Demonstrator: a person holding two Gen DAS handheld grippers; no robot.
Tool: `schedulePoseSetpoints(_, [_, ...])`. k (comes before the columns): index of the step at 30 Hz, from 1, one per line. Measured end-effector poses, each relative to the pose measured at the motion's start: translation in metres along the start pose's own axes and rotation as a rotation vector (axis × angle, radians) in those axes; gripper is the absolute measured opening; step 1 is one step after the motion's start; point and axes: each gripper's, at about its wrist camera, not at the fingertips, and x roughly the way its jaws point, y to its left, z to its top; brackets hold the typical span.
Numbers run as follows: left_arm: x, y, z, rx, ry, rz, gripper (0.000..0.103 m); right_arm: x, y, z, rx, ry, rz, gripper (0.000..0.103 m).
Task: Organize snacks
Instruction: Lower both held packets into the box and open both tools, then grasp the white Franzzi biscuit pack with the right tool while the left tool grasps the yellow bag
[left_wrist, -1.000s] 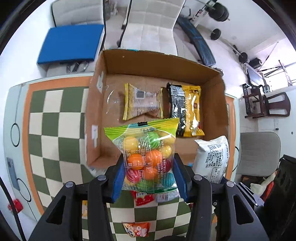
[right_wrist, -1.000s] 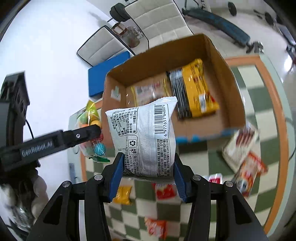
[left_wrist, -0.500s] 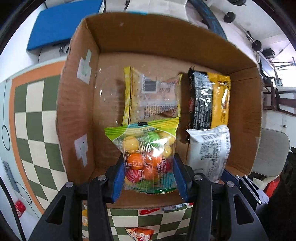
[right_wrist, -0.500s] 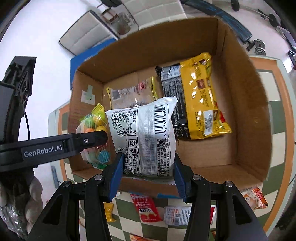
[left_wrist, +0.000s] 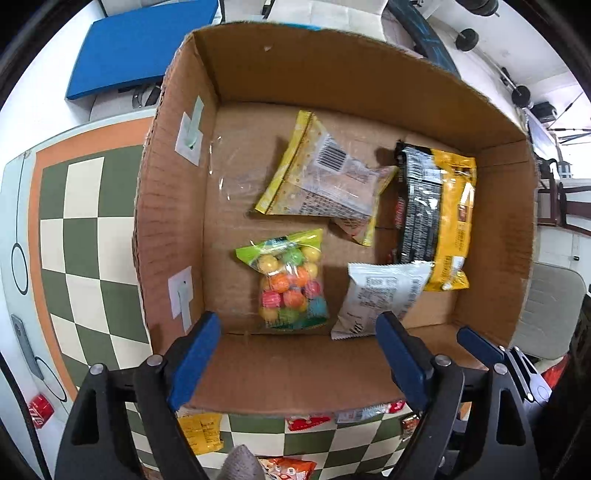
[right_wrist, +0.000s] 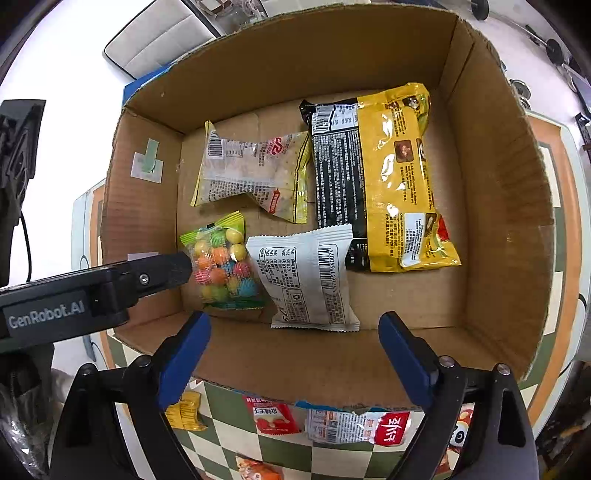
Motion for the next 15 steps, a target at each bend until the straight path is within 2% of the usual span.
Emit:
schedulePoseSetpoints(4, [-0.020,-0.008,-0.012,0.034,-0.048,0.009,0.086,-0.012,0.003,-0.005,-0.009,-0.029,-0.014,0.096])
schedulePoseSetpoints(7, [-0.051,-0.022,-0.036,0.064,-0.161,0.021,0.086,-0.028,0.001,-0.012,-0.006,-0.049,0.006,0.097])
schedulePoseSetpoints(11, [-0.086,-0.041,-0.074,0.083,-0.287,0.020,0.086,-0.059,-0.011,-0.031,0.016,-0.091,0.073,0.097])
schedulePoseSetpoints(15, [-0.103,-0.063,-0.113,0.063,-0.398,0.040,0.086,-0.096,-0.042,-0.060,0.071,-0.156,0.085,0.097])
